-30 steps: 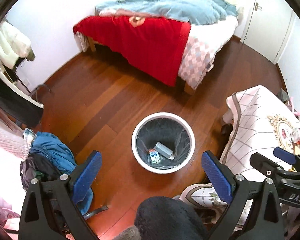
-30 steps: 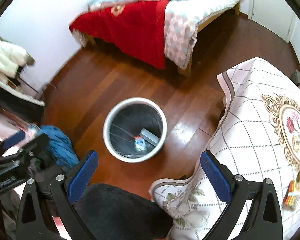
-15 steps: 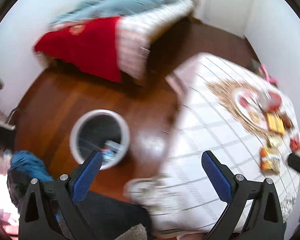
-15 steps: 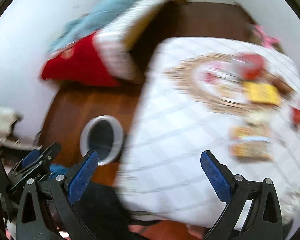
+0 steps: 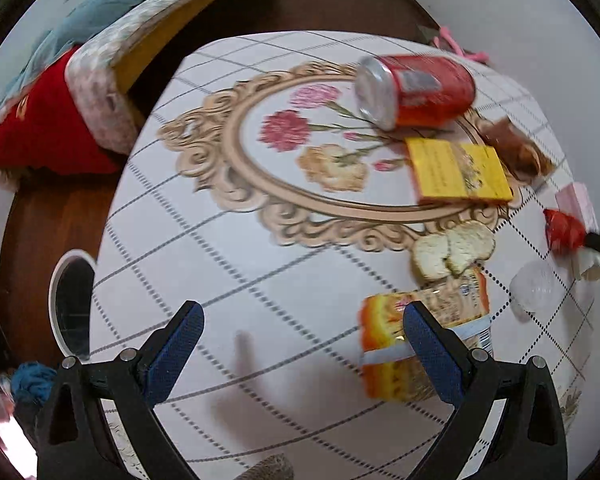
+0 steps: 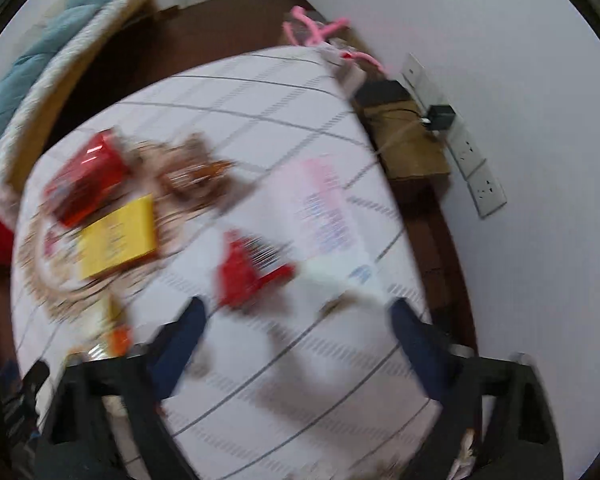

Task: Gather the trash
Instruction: 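Grasp the yellow snack bag with the left gripper while the right grasps the pink-white box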

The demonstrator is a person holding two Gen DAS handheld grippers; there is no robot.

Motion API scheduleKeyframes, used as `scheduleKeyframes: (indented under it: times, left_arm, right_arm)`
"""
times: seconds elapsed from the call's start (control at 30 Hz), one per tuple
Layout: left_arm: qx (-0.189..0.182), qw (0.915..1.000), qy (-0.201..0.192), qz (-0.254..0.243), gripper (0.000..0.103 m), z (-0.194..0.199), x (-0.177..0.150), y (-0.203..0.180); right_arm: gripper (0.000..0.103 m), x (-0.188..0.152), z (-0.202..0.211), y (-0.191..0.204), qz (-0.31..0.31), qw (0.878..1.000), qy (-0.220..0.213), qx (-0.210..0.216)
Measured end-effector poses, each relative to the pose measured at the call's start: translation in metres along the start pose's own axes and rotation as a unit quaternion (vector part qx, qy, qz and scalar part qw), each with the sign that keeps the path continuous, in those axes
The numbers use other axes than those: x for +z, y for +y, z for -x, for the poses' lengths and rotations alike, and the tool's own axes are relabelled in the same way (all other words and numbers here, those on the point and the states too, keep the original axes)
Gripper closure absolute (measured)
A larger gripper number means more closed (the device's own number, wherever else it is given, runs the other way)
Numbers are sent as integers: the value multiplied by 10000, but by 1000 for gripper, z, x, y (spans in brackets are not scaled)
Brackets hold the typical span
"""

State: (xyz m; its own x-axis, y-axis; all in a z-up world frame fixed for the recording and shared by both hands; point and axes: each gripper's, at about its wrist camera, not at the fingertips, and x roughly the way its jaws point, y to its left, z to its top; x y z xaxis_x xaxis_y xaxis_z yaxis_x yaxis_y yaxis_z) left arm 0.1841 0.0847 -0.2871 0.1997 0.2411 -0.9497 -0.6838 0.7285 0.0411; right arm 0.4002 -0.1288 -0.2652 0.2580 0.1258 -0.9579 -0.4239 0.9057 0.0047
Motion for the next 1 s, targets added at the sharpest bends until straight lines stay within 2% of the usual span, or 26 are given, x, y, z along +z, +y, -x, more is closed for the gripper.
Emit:
scheduleKeyframes:
  times: [0.17,0.23,0.27,0.3,0.4,0.5,0.63,0.83,1.0]
  left_arm:
    - [1,9999,92,-95,1,-6,4,-16]
    - [-22,9999,108,-134,1,-7,5,-21]
    - [-44,9998,125,-153,1,-7,5,-22]
    - [-60,9997,131,-177,1,-6,4,-24]
    - [-132,9994,126,-286,1,0,0,-28]
    - [-293,9989,164,-315,1,7,-7,-28]
    - [-697,9968,308,-237,2,12,-18,-28]
    - [-991,9928,630,-235,2,-7,-23,-48]
    - [-1113,9910,739,-81,4,-25,-15,-66]
  right_arm:
    - [25,24,-23,-21,-20,10000,-30,-56]
    - [26,29,-31,-24,-70,9999,6,95]
    - [29,29,-36,-25,-73,9999,32,146]
    - [42,29,-41,-25,-91,9996,79,266]
    - [43,22,-39,-29,-190,9983,58,546]
    - [44,4,-27,-33,-300,9967,24,760]
    - [47,-41,-2,-33,-346,9948,97,955]
    - [47,-103,5,-29,-311,9932,366,1065]
    - [44,-114,-1,-32,-570,9916,347,1109]
